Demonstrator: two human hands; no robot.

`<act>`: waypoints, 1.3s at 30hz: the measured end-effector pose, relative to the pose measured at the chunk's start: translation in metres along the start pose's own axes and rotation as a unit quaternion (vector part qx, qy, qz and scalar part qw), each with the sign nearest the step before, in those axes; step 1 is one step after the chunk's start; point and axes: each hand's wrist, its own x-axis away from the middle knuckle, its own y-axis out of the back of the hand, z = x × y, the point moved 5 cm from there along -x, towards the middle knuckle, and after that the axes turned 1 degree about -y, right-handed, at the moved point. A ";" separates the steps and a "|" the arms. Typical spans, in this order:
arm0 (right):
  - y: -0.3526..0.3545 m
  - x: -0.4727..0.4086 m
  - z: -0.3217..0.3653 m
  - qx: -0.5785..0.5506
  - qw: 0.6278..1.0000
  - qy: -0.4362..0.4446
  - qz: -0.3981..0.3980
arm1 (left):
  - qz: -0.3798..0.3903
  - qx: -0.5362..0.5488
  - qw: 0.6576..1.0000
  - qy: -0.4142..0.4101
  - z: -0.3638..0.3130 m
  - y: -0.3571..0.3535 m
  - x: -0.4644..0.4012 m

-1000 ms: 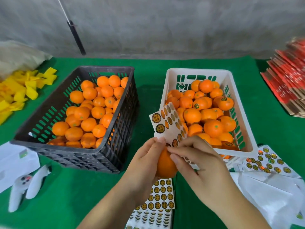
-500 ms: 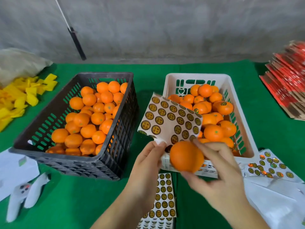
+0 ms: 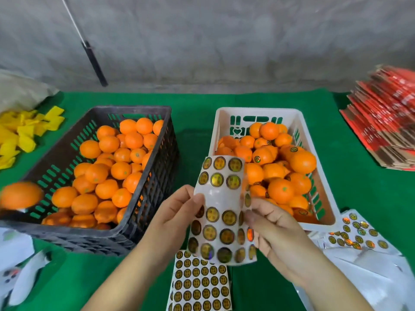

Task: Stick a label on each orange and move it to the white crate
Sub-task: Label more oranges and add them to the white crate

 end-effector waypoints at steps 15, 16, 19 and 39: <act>0.009 -0.004 -0.016 0.018 0.996 0.056 -0.074 | 0.095 -0.592 0.769 0.222 0.074 0.201 -0.100; 0.008 -0.005 -0.018 0.023 0.996 0.058 -0.071 | 0.106 -0.626 0.736 0.235 0.081 0.206 -0.101; 0.010 -0.006 -0.022 0.024 0.995 0.055 -0.079 | 0.070 -0.710 0.669 0.206 0.087 0.217 -0.107; -0.002 0.011 -0.008 0.016 0.991 0.102 -0.087 | -0.146 0.159 0.976 0.031 0.022 0.123 -0.051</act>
